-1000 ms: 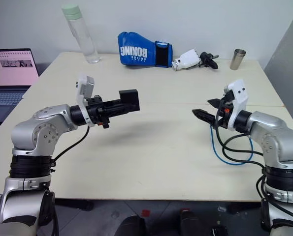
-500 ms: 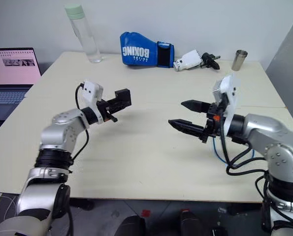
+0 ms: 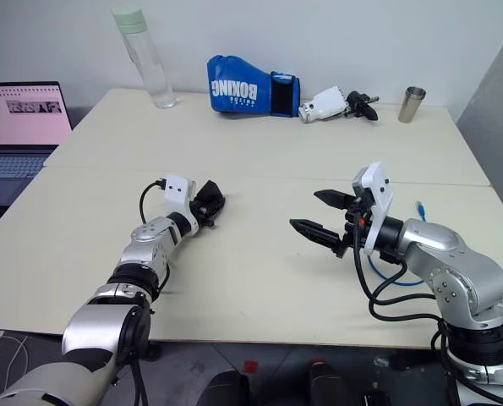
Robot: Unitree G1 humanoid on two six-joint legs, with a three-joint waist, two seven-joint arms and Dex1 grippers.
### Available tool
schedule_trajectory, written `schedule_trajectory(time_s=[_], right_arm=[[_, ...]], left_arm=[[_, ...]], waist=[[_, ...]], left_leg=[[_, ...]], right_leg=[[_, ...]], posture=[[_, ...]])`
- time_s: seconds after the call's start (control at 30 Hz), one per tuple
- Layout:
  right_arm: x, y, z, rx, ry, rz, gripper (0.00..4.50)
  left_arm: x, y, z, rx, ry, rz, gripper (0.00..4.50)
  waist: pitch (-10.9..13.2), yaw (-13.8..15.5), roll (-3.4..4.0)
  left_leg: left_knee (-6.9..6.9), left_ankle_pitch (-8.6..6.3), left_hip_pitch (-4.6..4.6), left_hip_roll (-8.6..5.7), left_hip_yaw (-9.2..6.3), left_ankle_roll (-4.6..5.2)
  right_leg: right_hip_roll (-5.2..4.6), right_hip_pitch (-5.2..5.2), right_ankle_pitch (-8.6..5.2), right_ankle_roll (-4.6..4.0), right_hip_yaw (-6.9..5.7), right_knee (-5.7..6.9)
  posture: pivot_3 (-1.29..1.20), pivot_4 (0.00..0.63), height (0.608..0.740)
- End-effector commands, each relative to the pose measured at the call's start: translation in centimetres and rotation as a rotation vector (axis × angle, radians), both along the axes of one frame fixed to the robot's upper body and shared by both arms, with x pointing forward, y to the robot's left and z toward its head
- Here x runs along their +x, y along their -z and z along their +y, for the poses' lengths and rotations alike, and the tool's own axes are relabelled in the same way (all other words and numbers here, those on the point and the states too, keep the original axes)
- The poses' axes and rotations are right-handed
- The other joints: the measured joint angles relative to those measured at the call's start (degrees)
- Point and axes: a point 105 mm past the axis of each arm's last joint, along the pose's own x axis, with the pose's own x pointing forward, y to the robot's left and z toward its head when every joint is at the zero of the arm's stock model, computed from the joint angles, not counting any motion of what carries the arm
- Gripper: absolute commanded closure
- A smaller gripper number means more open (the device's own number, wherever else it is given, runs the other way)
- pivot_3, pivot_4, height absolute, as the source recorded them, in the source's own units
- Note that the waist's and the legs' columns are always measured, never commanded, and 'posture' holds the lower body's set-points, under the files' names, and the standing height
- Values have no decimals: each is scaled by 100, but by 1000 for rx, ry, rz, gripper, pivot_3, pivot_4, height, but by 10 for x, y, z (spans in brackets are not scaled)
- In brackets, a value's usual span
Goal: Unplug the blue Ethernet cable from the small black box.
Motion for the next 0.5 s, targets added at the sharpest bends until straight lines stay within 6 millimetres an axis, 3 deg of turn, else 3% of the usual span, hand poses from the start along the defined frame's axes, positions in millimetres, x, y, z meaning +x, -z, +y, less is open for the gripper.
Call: schedule_trajectory(time_s=[0.03,0.23,0.5], right_arm=[[-3,-7,-2,-2,8,-47,0],[-6,-2,0,-8,-1,-33,0],[-8,-1,-6,-21,2,-17,0]], left_arm=[[-1,-8,11,-9,-5,-27,1256],[-6,-10,18,-13,11,-32,51],[-19,-51,29,63,134,-60,51]], waist=[[0,-1,0],[0,-7,0],[0,-14,0]], left_leg=[[0,0,0,0,0,0],[0,1,0,0,-3,0],[0,2,-1,3,-9,-2]], right_leg=[[0,0,0,0,0,0],[0,0,0,0,-1,1],[3,0,-1,-1,-5,2]], posture=[[0,150,740],[0,150,740],[0,150,740]])
